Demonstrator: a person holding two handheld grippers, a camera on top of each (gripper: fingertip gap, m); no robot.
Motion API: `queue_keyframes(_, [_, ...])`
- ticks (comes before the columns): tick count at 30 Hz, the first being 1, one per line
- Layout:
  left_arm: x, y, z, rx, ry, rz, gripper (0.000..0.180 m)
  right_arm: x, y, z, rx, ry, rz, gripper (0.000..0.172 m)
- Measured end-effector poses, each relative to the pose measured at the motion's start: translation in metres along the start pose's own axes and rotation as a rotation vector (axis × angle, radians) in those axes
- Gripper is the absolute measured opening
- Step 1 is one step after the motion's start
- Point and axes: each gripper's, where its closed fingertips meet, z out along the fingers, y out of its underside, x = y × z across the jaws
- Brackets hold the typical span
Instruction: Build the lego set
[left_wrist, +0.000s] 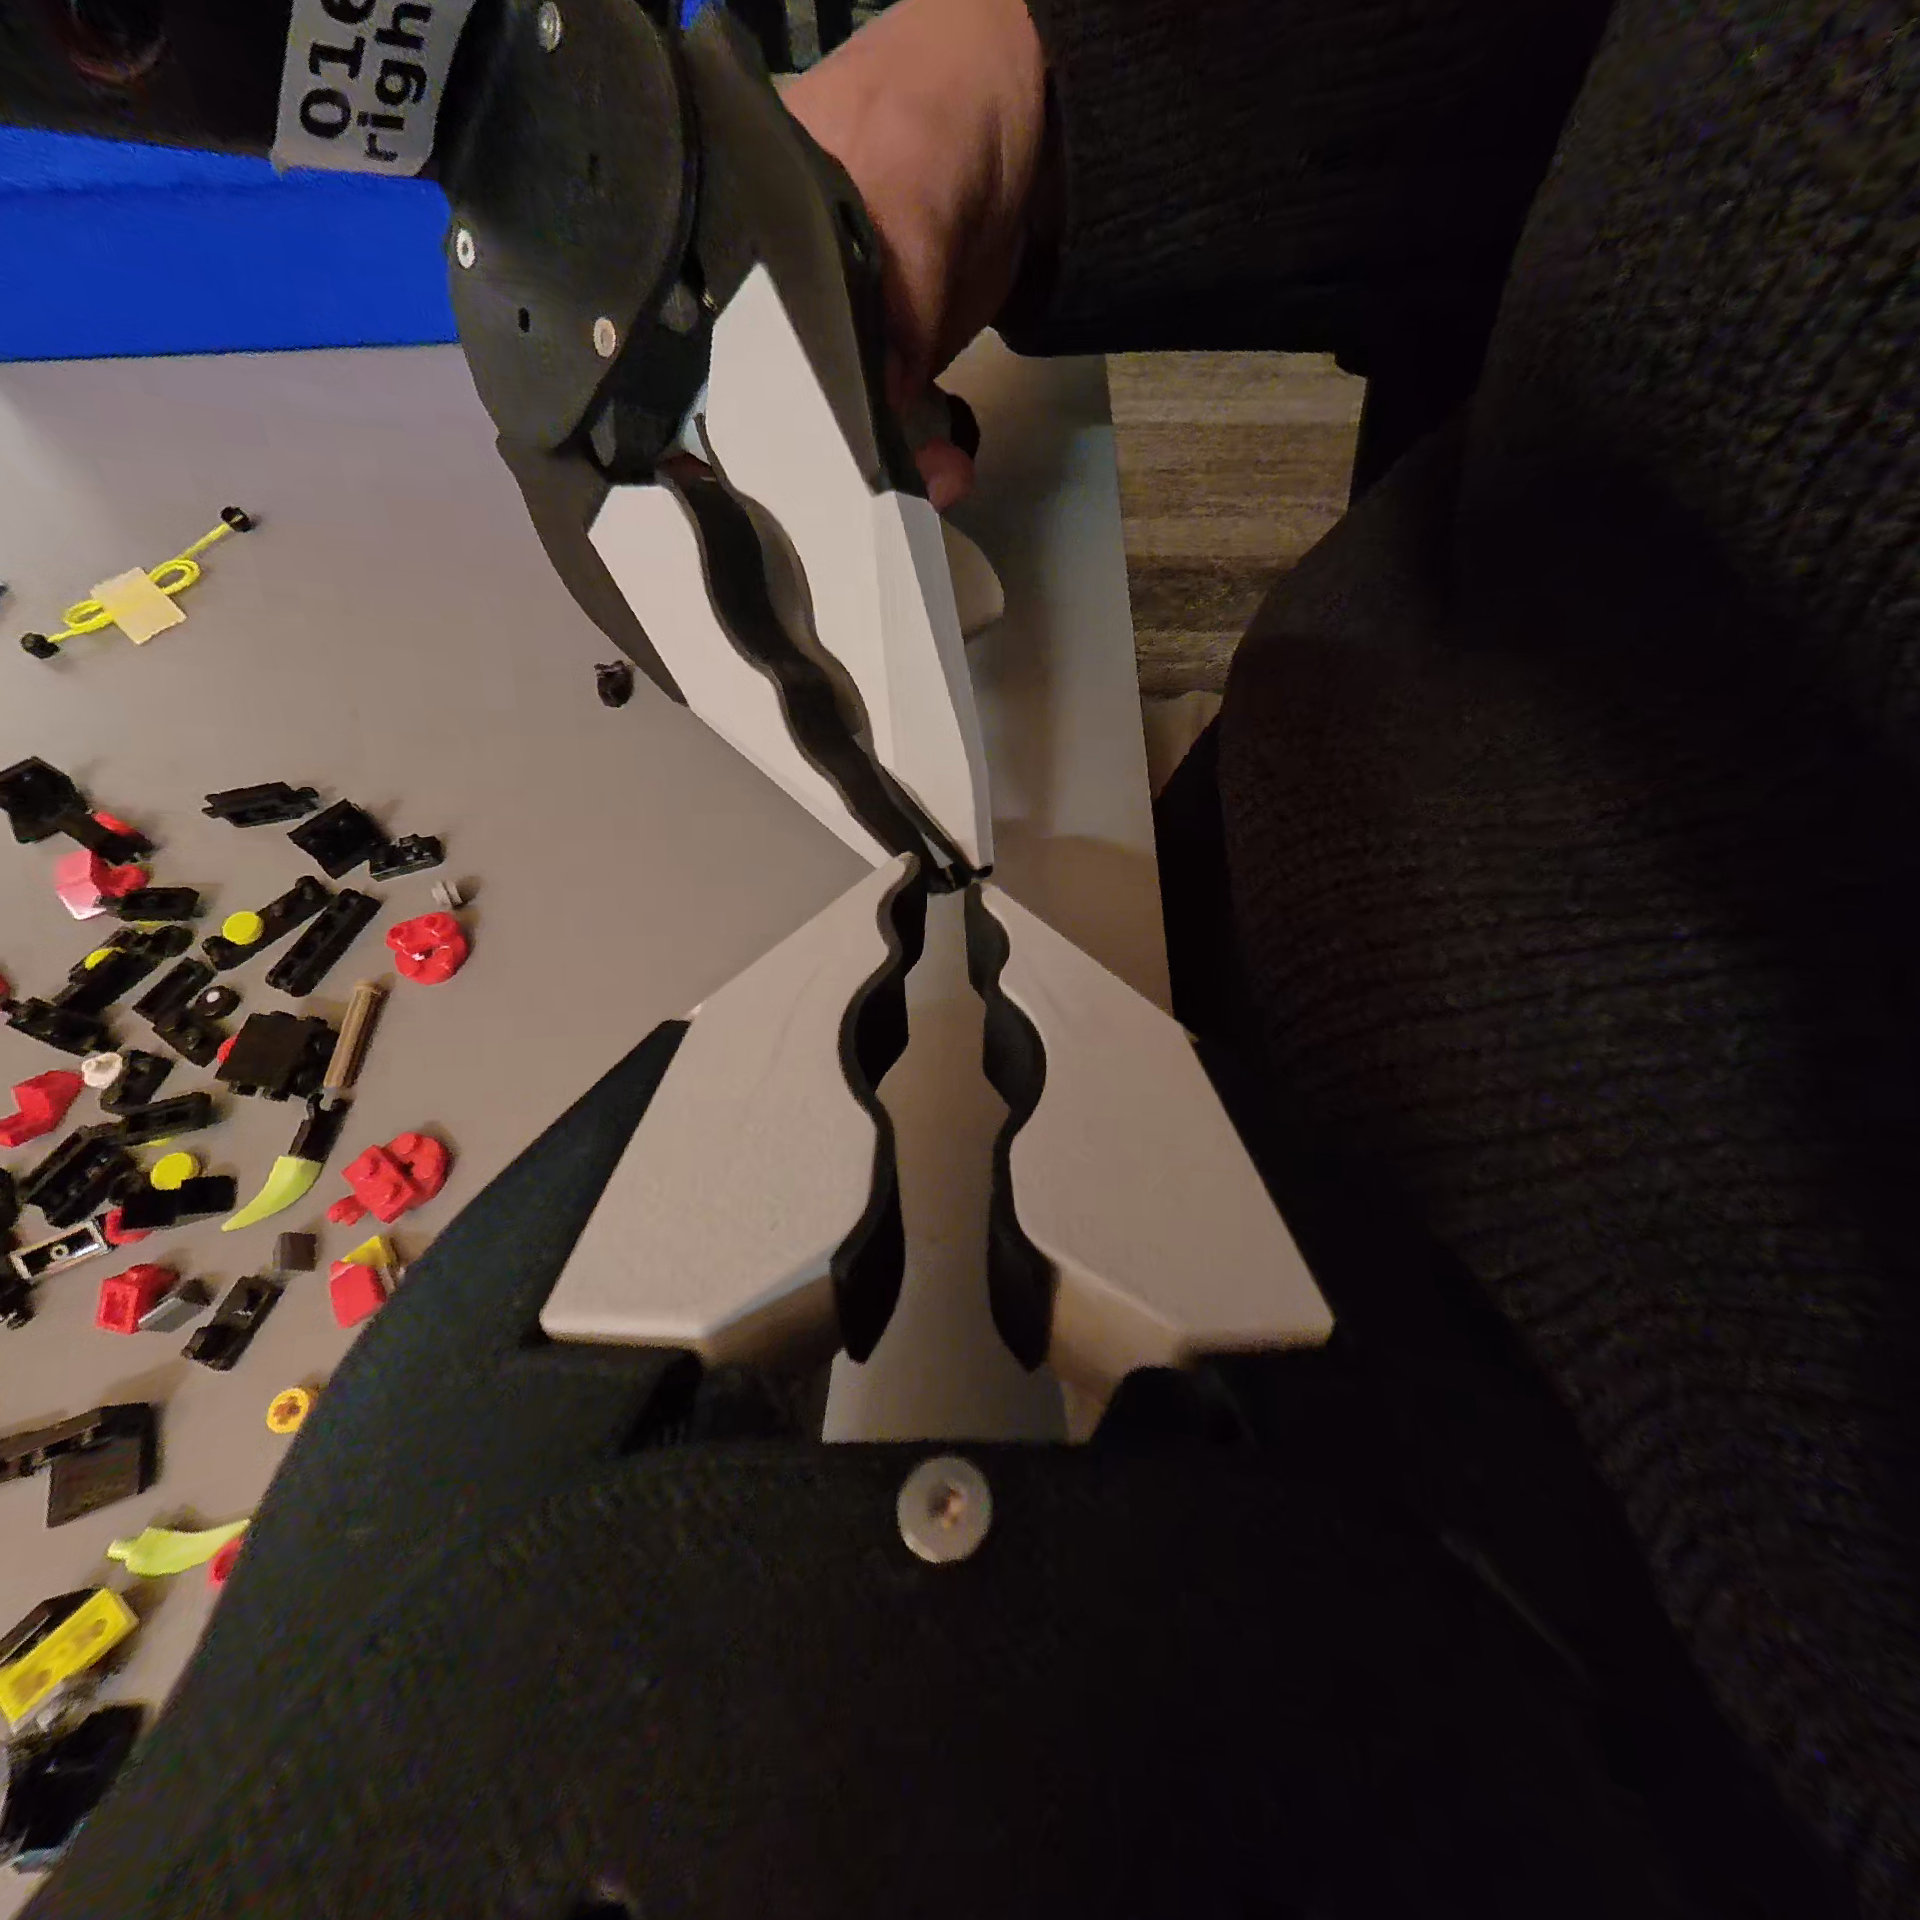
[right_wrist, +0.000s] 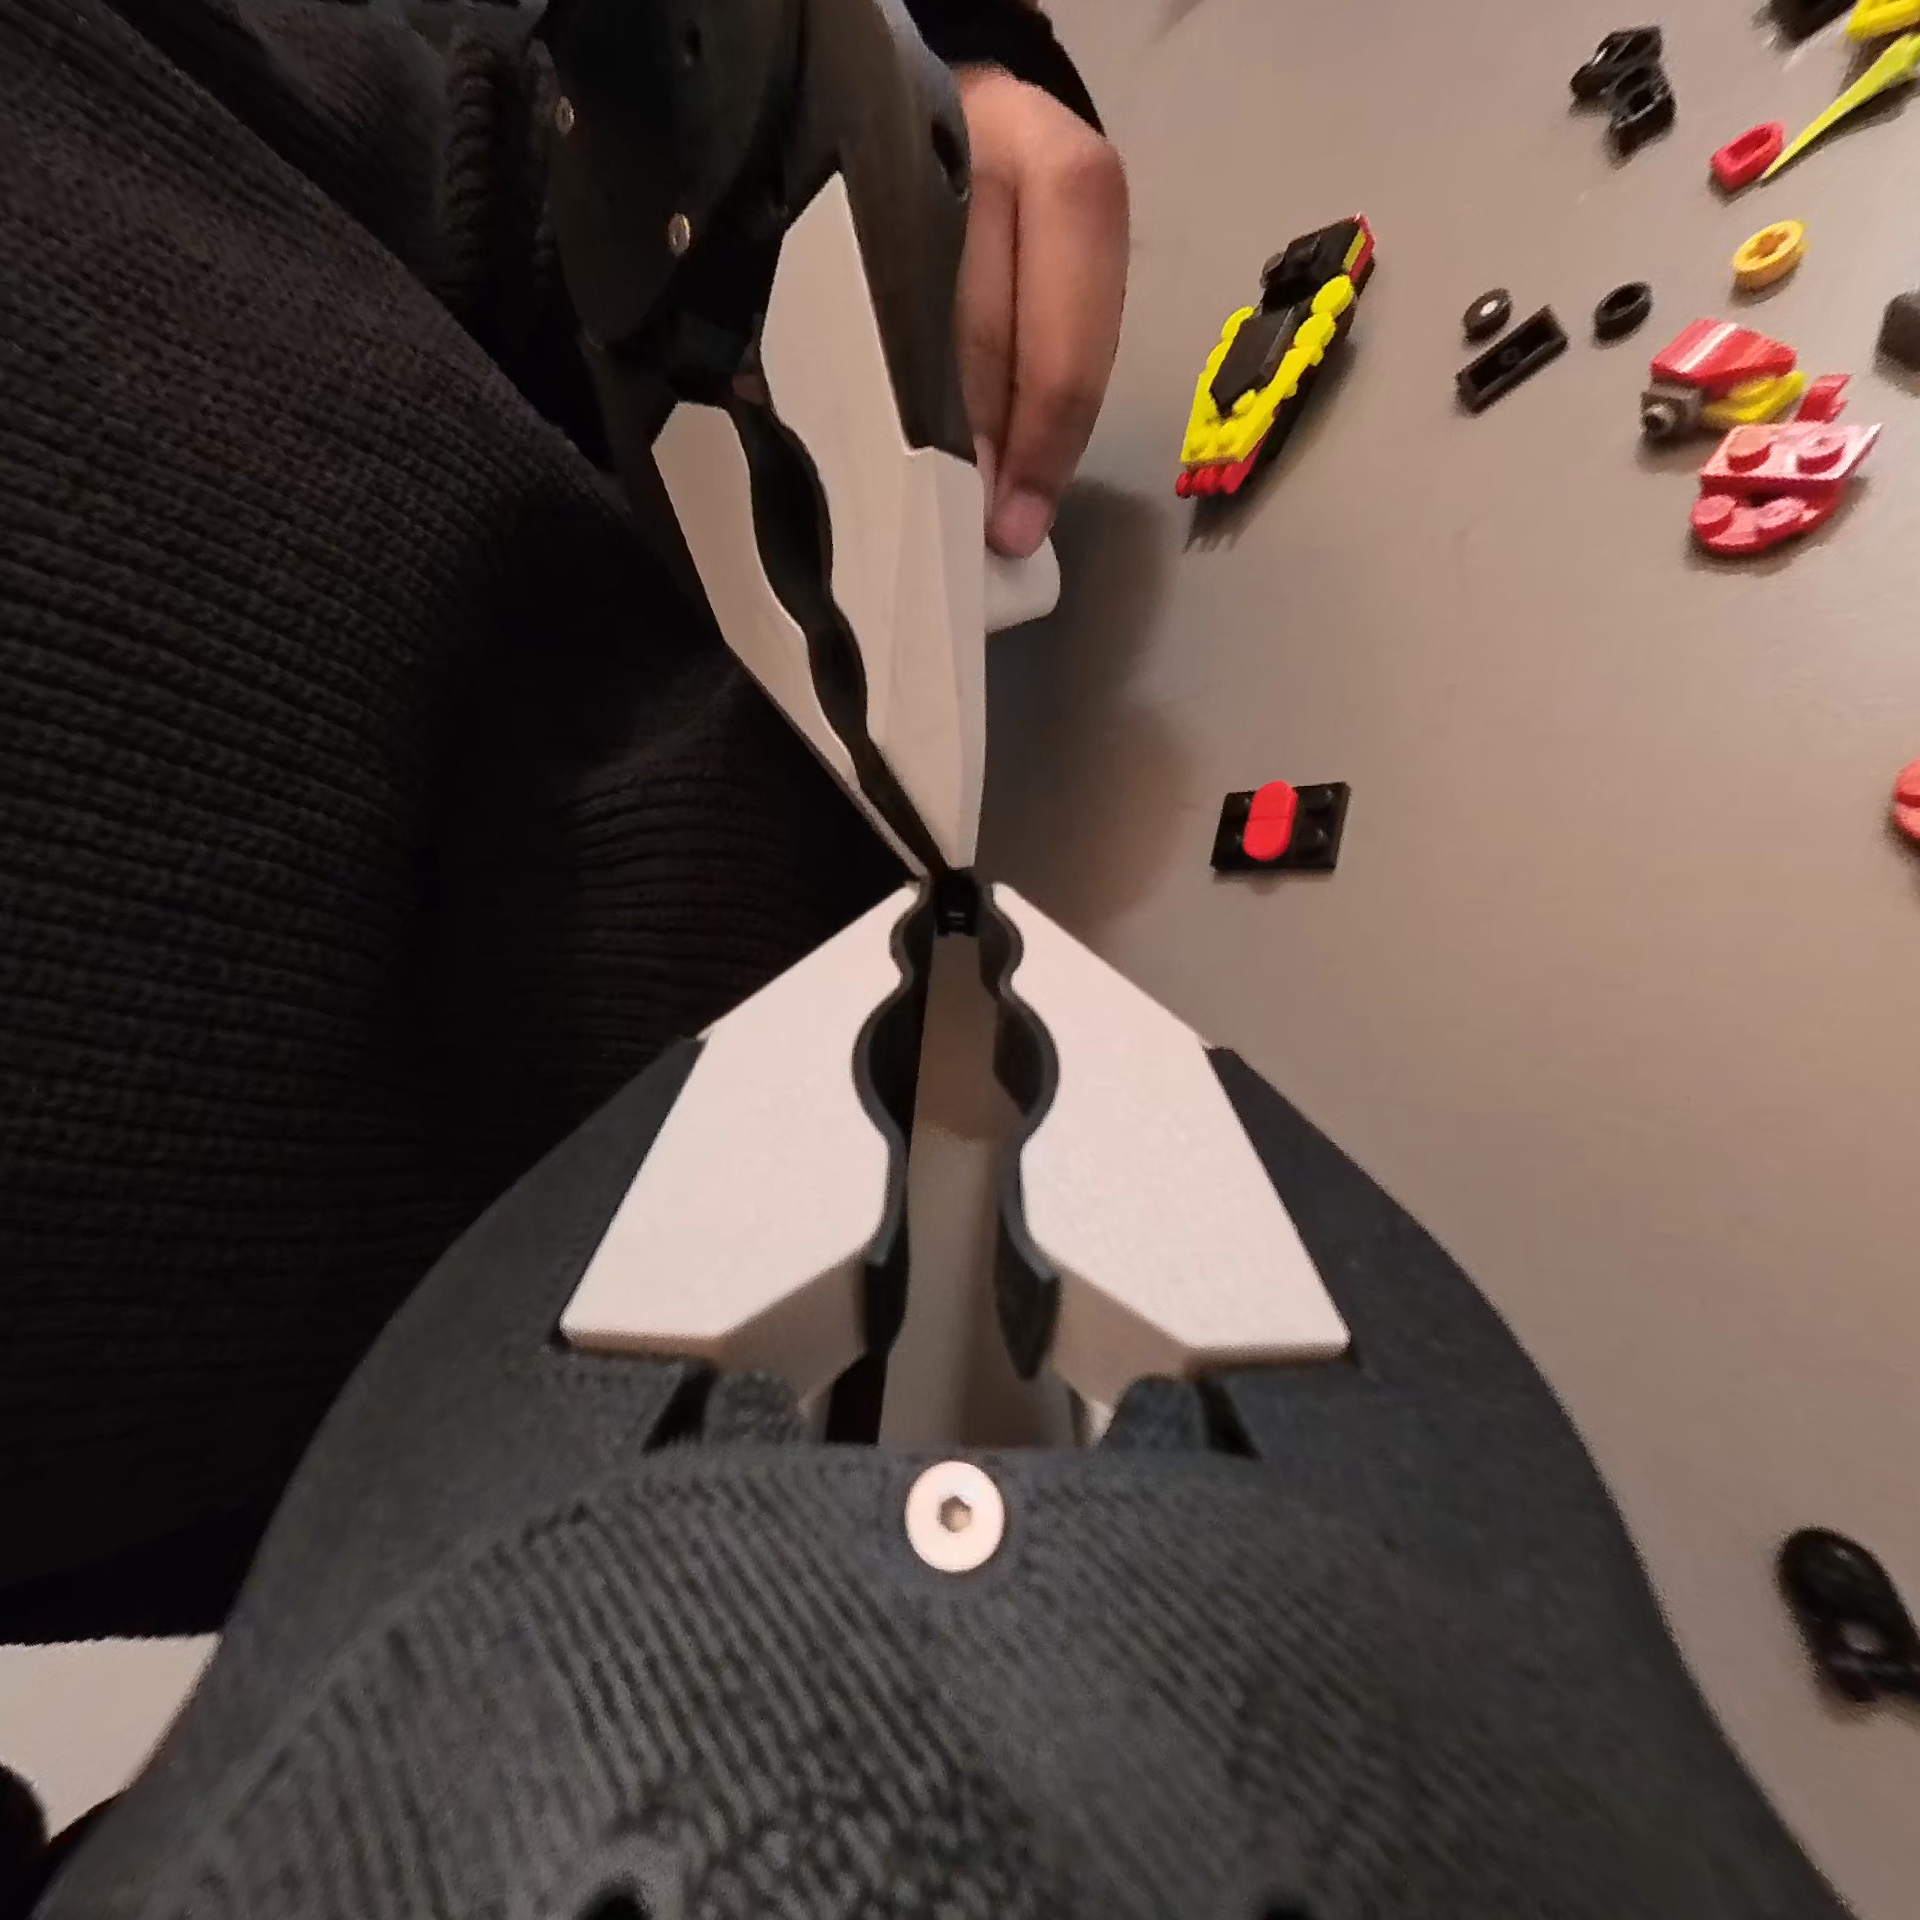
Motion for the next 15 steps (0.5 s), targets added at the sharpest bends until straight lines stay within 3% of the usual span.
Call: queue_keyframes(15, [0.009, 0.004, 0.004, -0.023, 0.027, 0.035, 0.006, -0.003, 0.003, 0.002, -0.019, -0.015, 0.003, 0.005])
